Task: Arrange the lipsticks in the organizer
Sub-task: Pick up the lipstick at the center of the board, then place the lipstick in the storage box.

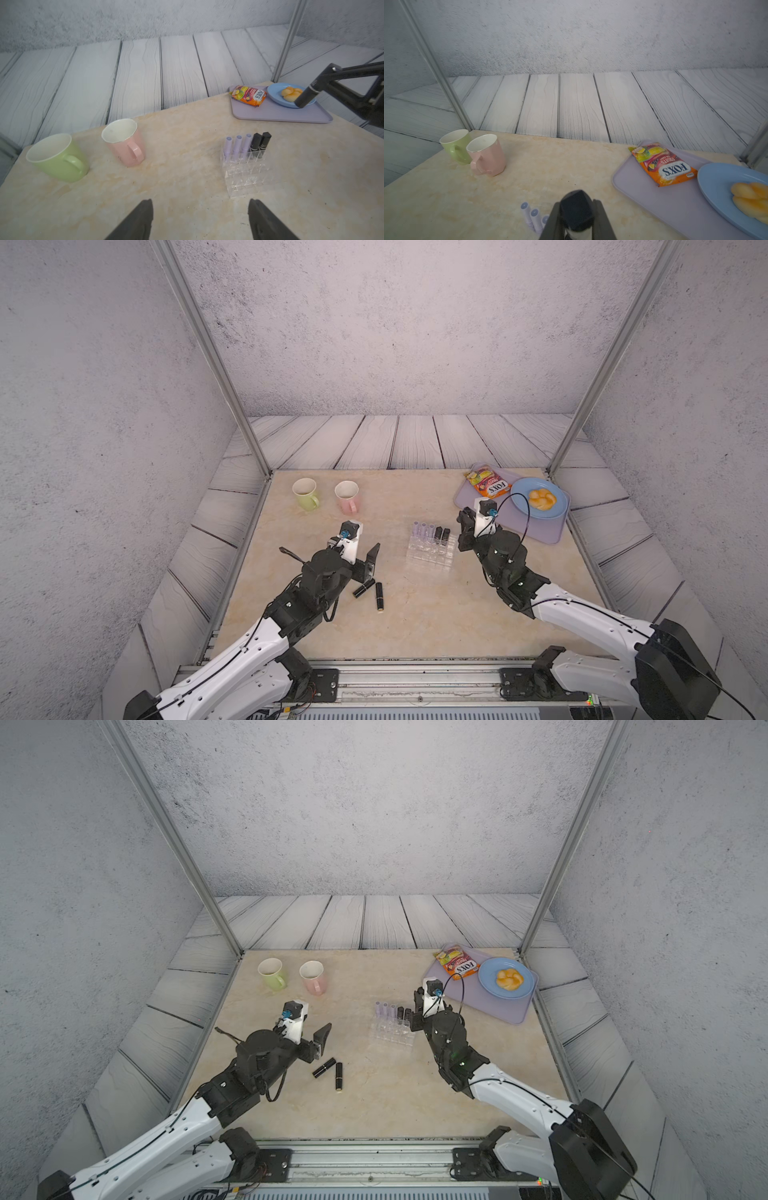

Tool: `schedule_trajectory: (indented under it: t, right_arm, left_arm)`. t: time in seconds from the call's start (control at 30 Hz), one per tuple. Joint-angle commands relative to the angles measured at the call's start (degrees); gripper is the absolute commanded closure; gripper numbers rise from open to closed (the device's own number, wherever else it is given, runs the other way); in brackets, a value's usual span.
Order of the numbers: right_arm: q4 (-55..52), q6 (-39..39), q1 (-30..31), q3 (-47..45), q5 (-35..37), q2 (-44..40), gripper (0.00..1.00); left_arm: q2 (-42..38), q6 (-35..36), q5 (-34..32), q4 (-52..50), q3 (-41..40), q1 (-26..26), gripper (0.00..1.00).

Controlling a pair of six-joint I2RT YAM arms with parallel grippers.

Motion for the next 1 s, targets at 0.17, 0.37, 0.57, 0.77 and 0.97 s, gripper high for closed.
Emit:
schedule_trajectory:
  t: [0.17,0.37,0.57,0.77,0.97]
  right_arm:
    - [2.56,12.94,-3.31,0.08,-0.5,9.18,1.0]
    - [7.37,14.13,-3.56,-0.13,-1.96,13.97,1.0]
    - [7.63,15.3,-3.54,-1.45,-4.72,16.23,1.0]
    - [10.07,15.62,-3.47,-2.93,-3.79,17.39,1.0]
    - [10.14,14.88,-3.47,-3.3,-2.89,18.12,1.0]
  left_arm:
    - [4.04,-7.59,-1.67,-10.36,3.03,5.41,0.24]
    - [3.9,-8.44,-1.12,-10.51,2.78,6.38,0.25]
    - [3.92,-8.73,-0.58,-10.91,2.91,6.89,0.25]
    - [4.05,-9.02,-0.16,-11.16,2.91,7.33,0.26]
    - [4.32,-9.37,0.25,-11.17,2.91,7.52,0.26]
